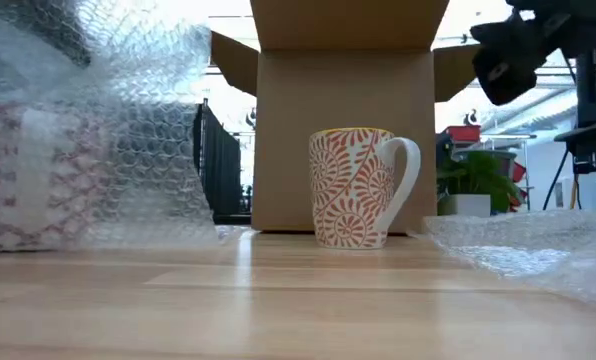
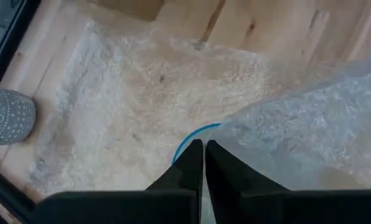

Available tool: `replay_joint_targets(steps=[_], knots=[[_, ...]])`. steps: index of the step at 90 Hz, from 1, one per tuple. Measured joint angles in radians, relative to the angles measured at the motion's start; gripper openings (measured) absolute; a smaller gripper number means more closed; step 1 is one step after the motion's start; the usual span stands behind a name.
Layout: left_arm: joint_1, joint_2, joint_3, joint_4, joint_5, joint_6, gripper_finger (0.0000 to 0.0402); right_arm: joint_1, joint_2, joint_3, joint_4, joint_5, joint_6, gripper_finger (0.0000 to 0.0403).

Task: Wrap mug
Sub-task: Wrap the red mug with the bubble wrap

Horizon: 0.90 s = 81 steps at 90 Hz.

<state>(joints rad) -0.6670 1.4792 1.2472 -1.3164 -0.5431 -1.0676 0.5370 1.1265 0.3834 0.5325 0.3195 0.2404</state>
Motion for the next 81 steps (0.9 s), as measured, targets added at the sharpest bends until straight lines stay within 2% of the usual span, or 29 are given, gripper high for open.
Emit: replay_joint_targets(steps=[20,33,52,81], knots=[[0.000,0.000,0.000,-0.001,-0.003,0.000,0.0002,-0.015,0.297,0.246,0.001,0.102,-0.210,0.0141],[0.000,0.000,0.000,-0.001,-0.004,0.000,0.0002,-0.049,0.434,0.371,-0.002,0.104,-0.304,0.0141],[0.000,0.000,0.000,-0.001,-0.004,0.000,0.0002,-0.091,0.526,0.443,-0.003,0.101,-0.304,0.0141],[0.000,0.000,0.000,-0.001,-0.004,0.005,0.0002,-0.100,0.576,0.458,0.019,0.094,-0.310,0.0141]])
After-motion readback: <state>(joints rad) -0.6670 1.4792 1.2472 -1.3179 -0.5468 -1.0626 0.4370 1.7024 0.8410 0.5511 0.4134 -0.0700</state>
